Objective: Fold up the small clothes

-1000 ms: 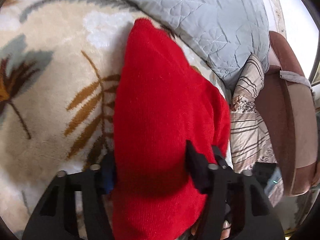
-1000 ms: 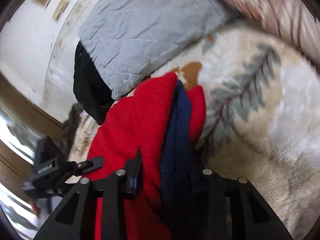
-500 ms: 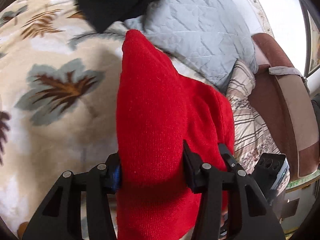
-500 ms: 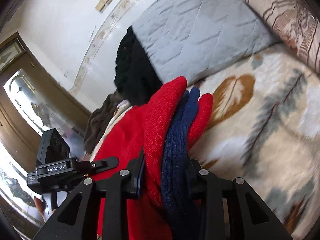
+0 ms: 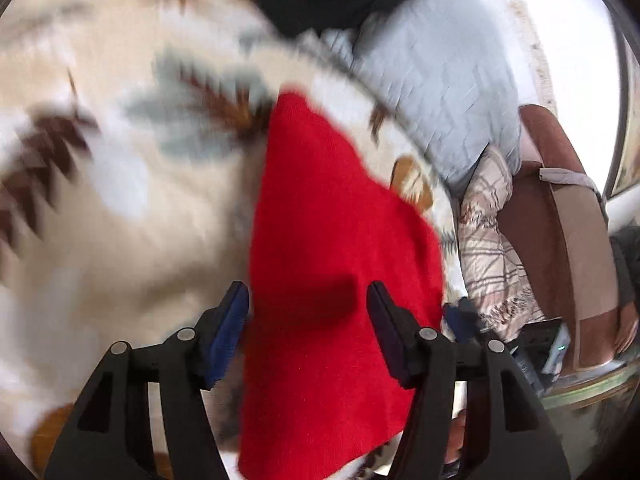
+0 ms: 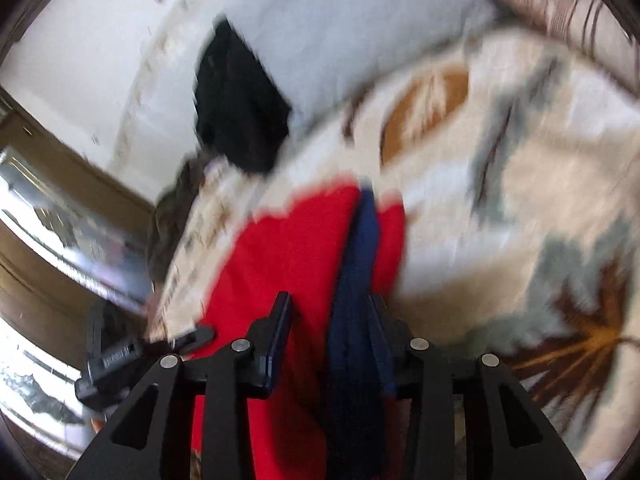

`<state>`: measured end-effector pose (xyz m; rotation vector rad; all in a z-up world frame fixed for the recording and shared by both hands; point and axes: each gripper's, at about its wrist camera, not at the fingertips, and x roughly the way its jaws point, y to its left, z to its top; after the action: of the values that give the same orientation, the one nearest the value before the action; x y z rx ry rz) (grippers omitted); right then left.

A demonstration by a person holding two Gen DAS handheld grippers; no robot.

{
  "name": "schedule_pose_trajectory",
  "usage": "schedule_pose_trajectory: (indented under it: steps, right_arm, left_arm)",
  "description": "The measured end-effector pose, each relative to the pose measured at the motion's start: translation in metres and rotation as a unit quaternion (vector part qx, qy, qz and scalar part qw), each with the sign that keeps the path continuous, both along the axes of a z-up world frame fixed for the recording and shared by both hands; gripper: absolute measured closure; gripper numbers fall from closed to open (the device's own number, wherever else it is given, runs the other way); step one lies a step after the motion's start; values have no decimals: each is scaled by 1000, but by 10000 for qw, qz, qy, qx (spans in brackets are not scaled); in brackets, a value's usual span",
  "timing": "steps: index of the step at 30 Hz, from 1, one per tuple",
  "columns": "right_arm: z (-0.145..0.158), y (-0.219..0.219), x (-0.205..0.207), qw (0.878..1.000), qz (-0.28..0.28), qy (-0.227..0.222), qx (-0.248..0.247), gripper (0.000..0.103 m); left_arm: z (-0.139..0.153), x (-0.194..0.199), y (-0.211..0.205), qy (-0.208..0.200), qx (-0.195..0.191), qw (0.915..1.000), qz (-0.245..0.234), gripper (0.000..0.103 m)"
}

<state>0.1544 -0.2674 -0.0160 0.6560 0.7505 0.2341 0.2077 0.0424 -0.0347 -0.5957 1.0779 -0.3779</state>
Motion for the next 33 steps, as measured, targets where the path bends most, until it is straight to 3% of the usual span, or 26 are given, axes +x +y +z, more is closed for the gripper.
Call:
schedule_pose_trajectory:
  steps: [2,5,6,8,11,14,15,17,19,21,23,24,25,29,33]
  right_arm:
    - [12,-1,1,9996,-65,-284,22,63]
    - [4,7,13,9998,-142,-154,19,66]
    - [0,13,18,9999,-117,-67,-37,70]
    - [-4,29,27,9983,-120,34,-569,93]
    - [-12,36,31,9935,-193,159,-1111,94]
    - [-12,22,23,9966,-330,177,-730,93]
    - [-7,17,18,9981,-304,182,-496,88]
    - [1,9,3,9993,-232,273,-144,86]
    - [5,11,-22,9990,-159,384,-166,71]
    - [2,21,-40,9984,-62,426,-359,62]
    - [-8,31,-47,9970,-18,450,-624,63]
    - [-13,36,-46,9961,39,456,-758,79]
    - [-14,38,-45,9959,127,407,-794,83]
    - [16,41,-58,9897,14,-350,-1387,94]
    - [-15,31,-44,9927,46,390,-1144,93]
  left_arm:
    - [12,-1,1,-204,154,9997,-57,42]
    - [10,1,-7,-201,380,9989,-211,42]
    - [3,4,-12,-88,493,9984,-277,42]
    - [-14,9,-19,154,720,9968,-302,41]
    - [-27,13,-25,289,897,9952,-251,32]
    - [-19,11,-20,300,841,9956,-291,33]
    - [-15,8,-17,254,854,9955,-318,33]
    - [-8,4,-15,144,937,9948,-362,34]
    - [-7,1,-15,162,963,9942,-455,34]
    - [-9,0,-19,178,957,9939,-528,33]
    - [-12,-1,-23,168,1053,9929,-529,33]
    - [-12,-1,-24,189,1081,9926,-511,33]
    - [-10,-2,-24,194,1088,9927,-484,33]
    - [5,-12,-26,273,1466,9874,-525,33]
    - [-2,-29,-35,-26,1817,9800,-809,31]
